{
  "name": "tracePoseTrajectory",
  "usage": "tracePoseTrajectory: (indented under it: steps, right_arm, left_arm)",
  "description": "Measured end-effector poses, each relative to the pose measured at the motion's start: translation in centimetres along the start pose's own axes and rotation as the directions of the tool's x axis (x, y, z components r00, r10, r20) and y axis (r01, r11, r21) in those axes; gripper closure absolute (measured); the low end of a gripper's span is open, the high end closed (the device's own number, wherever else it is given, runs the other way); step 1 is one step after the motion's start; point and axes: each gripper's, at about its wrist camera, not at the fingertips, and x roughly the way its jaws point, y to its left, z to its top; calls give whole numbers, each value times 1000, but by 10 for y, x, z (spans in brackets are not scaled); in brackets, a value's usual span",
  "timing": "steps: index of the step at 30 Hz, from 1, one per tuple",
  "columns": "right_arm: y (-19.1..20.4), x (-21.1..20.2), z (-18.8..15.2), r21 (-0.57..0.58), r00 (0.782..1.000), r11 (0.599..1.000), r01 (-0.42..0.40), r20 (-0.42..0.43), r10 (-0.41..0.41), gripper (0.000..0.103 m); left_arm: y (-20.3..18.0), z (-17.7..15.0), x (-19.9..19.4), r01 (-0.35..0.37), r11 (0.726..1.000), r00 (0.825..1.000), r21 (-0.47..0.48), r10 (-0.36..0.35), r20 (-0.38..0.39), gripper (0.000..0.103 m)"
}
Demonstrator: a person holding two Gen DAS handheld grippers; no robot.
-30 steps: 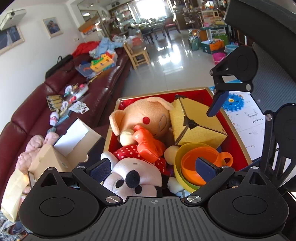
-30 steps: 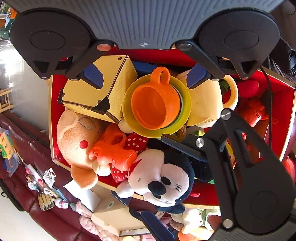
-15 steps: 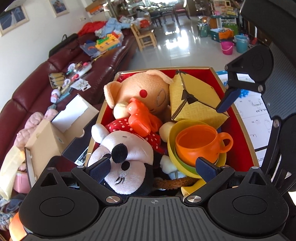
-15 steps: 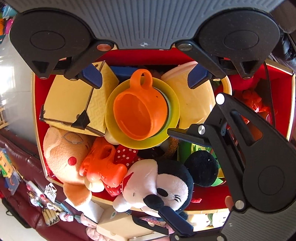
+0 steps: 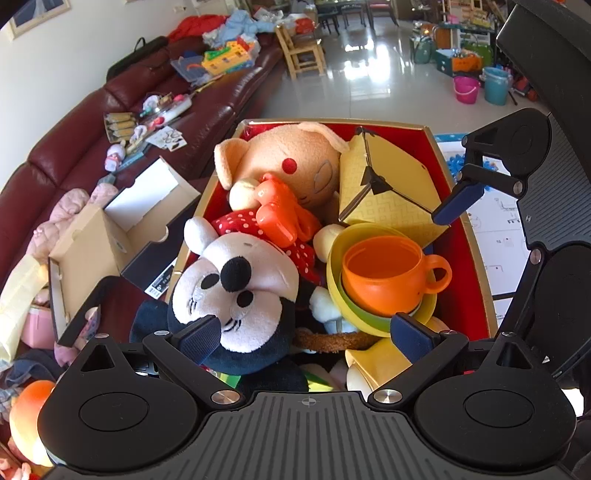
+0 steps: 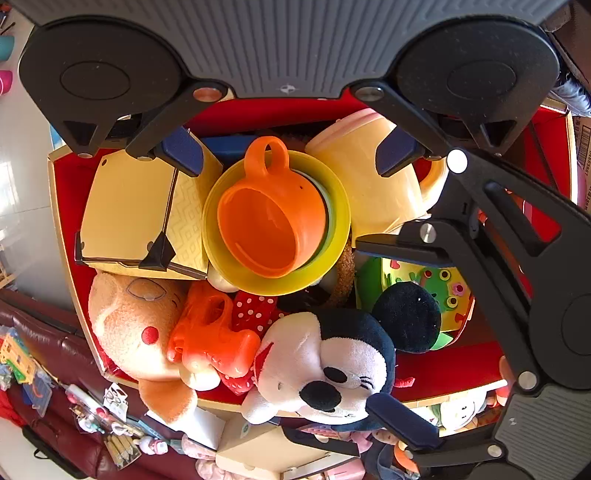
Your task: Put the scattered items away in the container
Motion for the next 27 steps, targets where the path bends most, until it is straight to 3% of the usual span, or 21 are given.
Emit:
tracePoseTrajectory:
  steps: [10,27]
  right_arm:
    - [1,-1,-4,41,1000,999,-1,13,0,3]
    - [3,3,-6,84,1000,996,-5,1,5,2]
  left_arm:
    - [-4,-2,11,-41,999,999,1,41,-31,0]
    - [-2,-6,4,-20,1000,1000,10,20,-21,1]
